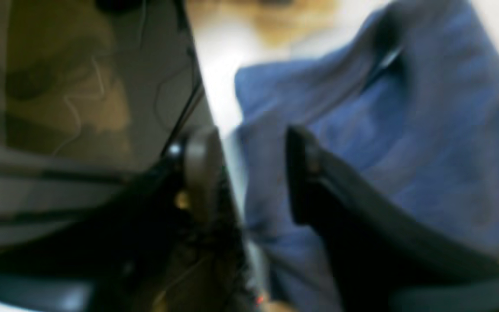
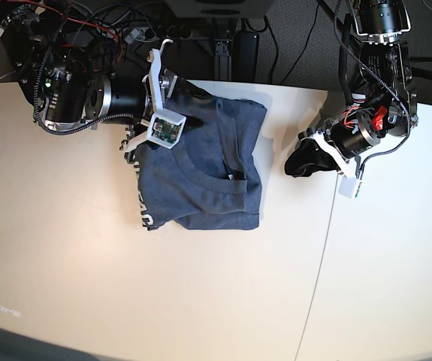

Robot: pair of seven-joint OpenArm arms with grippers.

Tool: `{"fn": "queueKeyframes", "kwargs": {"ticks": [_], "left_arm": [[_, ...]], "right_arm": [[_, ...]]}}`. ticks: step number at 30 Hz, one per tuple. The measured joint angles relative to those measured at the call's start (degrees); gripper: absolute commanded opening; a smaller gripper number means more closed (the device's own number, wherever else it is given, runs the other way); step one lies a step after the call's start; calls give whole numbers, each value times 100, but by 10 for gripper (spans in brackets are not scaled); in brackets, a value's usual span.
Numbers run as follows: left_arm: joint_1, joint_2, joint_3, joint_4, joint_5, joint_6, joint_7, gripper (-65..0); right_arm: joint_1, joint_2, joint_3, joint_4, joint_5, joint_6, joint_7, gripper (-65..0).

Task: Fold the T-shirt properly
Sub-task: 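Press and tuck the folded layer with the right gripper, then bring the left gripper over the shirt and pinch the folded edge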

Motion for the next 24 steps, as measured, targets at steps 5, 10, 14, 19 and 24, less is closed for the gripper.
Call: {"fn": "queueKeyframes", "kwargs": {"ticks": [5,10,14,19,24], "left_arm": [[0,0,0,2,-7,2,0,-499],[0,-28,2,2,-4,0,2,-499],[0,-109,0,2,-2,0,4,-499],[0,-122,0,2,-138,0,63,-499],[2,-125,0,2,-133,2,90,-499]], "right_arm": [[623,-372,0,0,-557,-2,157,-361],[1019,-525,0,-302,-1097,-2,485,-523],[1213,-614,0,-951,-1244,-2,588,-650],[1311,-656,-2,-1716,-1394,0,944,-650],[1720,-660,-4,-2481,-1392,-2,1163,-650]]}}
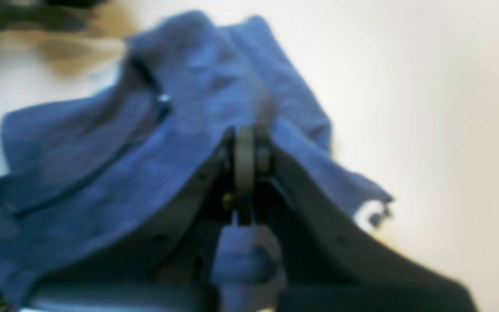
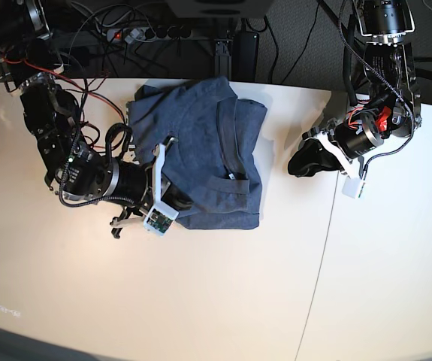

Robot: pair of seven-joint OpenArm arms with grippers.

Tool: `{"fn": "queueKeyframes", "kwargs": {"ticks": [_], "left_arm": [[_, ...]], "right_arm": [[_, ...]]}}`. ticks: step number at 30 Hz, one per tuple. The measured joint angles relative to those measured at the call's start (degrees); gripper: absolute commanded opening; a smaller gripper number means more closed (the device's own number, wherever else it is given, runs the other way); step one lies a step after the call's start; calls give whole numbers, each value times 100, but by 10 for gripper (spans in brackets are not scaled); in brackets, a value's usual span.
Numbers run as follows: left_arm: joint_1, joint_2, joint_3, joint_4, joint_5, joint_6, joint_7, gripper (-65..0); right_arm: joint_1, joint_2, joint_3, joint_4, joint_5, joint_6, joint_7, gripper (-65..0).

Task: Fold the T-shirt properly
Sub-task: 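Bring the left gripper over the shirt and pinch the folded edge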

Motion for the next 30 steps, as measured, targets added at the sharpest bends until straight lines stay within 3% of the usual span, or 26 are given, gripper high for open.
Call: {"fn": "queueKeyframes", "kwargs": {"ticks": [4,11,14,19,22,25,27,30], "left_arm": [[-2,2,0,0,-2,-2,28,-499],[0,0,0,0,-66,0,42,-499],[0,0,0,0,-87,-2,42,-499],[15,-105,0,210,-579,-2,452,-500],[22,-96,2,815,-647,-9,938,-504],[184,-92,79,1668,-774,-20,990,-536],[385,-94,227,2201,-732,-55,949,-553],[612,-94,610,2549,-116,-61,693,-576]], "right_arm": [[343,-90,0,-649,-24,0,66,-650],[879,-730,-4,-2105,-289,-2,146,-650],[1029,-855,-7,-2518,-374,0,376,-650],[1165,-866,-4,-2275,-291,2,428,-650],[1147,-870,4,-1746,-26,0,111,-650],[1115,-861,4,-1215,323,-2,-382,-650],[1043,-796,7,-1095,350,-2,-542,-650],[789,-621,15,-1099,334,2,-603,-650]]}}
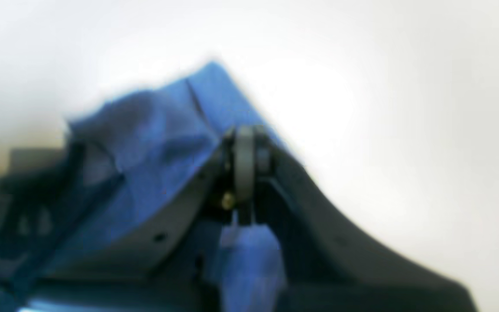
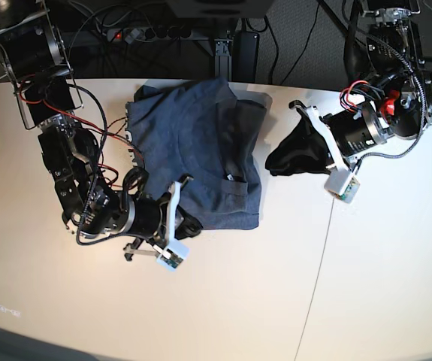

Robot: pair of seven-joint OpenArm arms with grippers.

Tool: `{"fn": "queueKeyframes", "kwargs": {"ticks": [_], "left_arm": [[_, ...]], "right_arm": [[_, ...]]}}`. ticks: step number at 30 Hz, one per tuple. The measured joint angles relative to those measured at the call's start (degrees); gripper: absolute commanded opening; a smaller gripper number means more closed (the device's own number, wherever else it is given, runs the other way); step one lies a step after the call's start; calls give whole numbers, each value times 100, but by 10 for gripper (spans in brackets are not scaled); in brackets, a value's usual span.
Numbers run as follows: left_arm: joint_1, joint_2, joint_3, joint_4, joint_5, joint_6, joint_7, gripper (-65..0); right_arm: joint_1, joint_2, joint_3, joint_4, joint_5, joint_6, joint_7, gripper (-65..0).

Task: Fold the T-shirt properly
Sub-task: 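Bring the left gripper over the shirt and pinch the folded edge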

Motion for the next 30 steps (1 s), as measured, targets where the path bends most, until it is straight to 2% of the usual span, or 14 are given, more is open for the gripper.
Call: {"fn": "queueKeyframes", "kwargs": {"ticks": [2,4,8,12,14,18,23,27,30], "left_arm": [[39,0,310,2,431,0,-227,-613],[37,0,706,-2,549,0,-356,-639],[37,-2,1517,-2,1095,-2,-645,-640],[26,-2,2253,-214,2041,-2,-1547,-639],[9,-17,2474,-494,2350,-2,-1906,-639],[-162,-7,2712,-831,2398,-2,-1952,-639],[-330,81,2708,-890,2194,0,-1928,-639],[-356,76,2721,-645,1587,0,-1403,-639],[-273,81,2730,-616,1709,0,-1248,-639]], "right_arm": [[-173,111,39,-15,-17,0,-44,-650],[-315,238,192,-15,-4,0,-39,-650],[-577,409,487,-15,17,-2,13,-650],[-704,431,518,-415,46,-4,101,-650],[-691,422,520,-695,59,-7,350,-650],[-656,420,520,-1067,136,-15,741,-650],[-629,407,525,-1010,96,-9,721,-650],[-601,420,540,-498,-20,-2,568,-650],[-555,422,610,-131,127,-4,614,-650]]}}
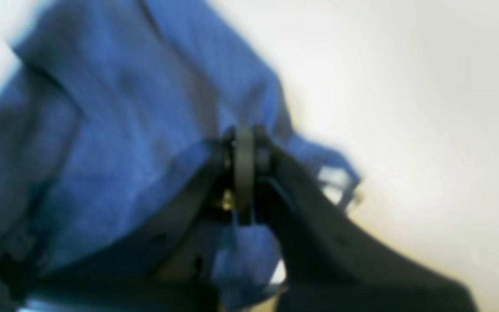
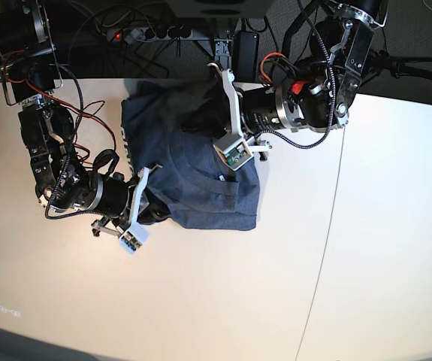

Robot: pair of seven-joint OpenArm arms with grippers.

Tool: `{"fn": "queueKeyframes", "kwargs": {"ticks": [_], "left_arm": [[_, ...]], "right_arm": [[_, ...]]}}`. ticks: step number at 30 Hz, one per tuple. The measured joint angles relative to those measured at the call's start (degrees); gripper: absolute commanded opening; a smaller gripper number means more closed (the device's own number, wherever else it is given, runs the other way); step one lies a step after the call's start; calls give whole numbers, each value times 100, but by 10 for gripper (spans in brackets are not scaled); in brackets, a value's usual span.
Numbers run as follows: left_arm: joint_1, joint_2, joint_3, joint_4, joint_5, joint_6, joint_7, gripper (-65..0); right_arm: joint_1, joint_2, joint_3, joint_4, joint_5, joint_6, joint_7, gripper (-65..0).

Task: Fold the T-shirt properly
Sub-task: 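Bring the left gripper over the shirt and pinch the folded edge, then grip both sides of the folded shirt and square it into a rectangle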

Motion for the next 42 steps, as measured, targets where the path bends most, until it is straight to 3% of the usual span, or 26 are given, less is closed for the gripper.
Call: {"fn": "queueKeyframes", "kwargs": {"ticks": [6,13,17,22,27,35,42], "left_arm": [[20,-11,-7,-120,782,-2,-201,-650],[-35,-20,-11,-815,1370,-2,-479,-650],[-262,-20,-9,-1226,1451,0,-553,-650],[-372,-20,-7,-1314,1456,0,-562,-650],[-529,-55,0,-1322,1884,-2,-590,-650],[-992,-866,-2,-1327,2057,-22,-697,-650],[-1471,-859,7,-1344,1902,-33,-765,-650]], "right_arm": [[70,-83,4,-291,-197,4,-50,-650],[732,-339,7,-1200,-214,2,-17,-650],[807,-393,-35,-1578,-256,4,-50,-650],[787,-393,-103,-1609,-2,4,-494,-650],[575,-190,-105,-1488,614,0,-739,-650],[-214,256,-87,-951,848,-9,-623,-650],[-1117,498,50,-39,826,-11,-625,-650]]}}
